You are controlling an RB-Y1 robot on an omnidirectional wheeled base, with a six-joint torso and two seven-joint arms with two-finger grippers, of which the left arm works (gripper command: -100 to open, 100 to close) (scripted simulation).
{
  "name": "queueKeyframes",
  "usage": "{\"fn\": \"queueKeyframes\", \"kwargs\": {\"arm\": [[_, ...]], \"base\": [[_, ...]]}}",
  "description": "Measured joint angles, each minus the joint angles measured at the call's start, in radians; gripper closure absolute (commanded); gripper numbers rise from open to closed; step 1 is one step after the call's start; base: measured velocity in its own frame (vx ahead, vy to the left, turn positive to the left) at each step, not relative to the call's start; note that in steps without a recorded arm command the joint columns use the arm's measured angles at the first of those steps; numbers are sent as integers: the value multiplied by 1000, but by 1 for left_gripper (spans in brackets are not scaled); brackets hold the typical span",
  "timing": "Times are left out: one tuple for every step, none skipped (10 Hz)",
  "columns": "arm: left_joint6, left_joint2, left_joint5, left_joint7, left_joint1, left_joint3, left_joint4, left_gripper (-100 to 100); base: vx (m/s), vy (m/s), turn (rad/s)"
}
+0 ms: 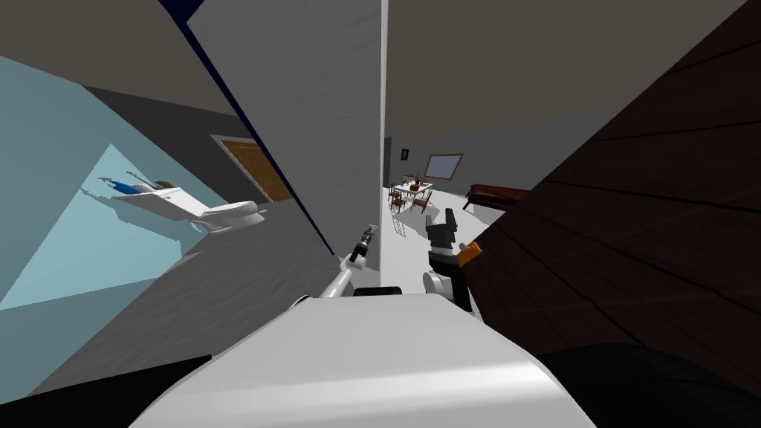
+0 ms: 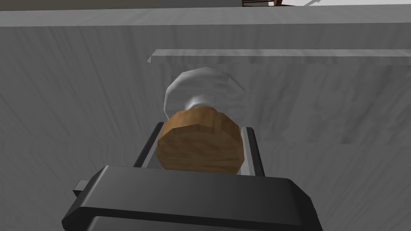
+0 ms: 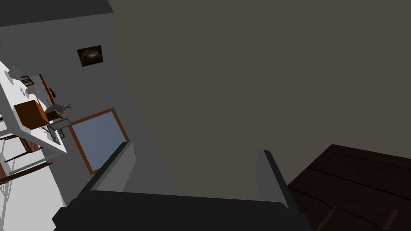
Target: Push the door open
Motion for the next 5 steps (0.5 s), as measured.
{"fn": "queueKeyframes", "kwargs": {"arm": [[3,4,4,-4,2,-4,8,100],[-3,11,8,-7,1,-5,12,100],[-5,25,16,-11,-2,-2,3,100],[-3,30,20,-17,3,-6,-10,-100],[1,38,21,-20,4,-9,-15,-100]], "base": [[226,-23,152],[283,-61,212],[247,-61,194],[-12,7,37],[-130,72,-25]]}}
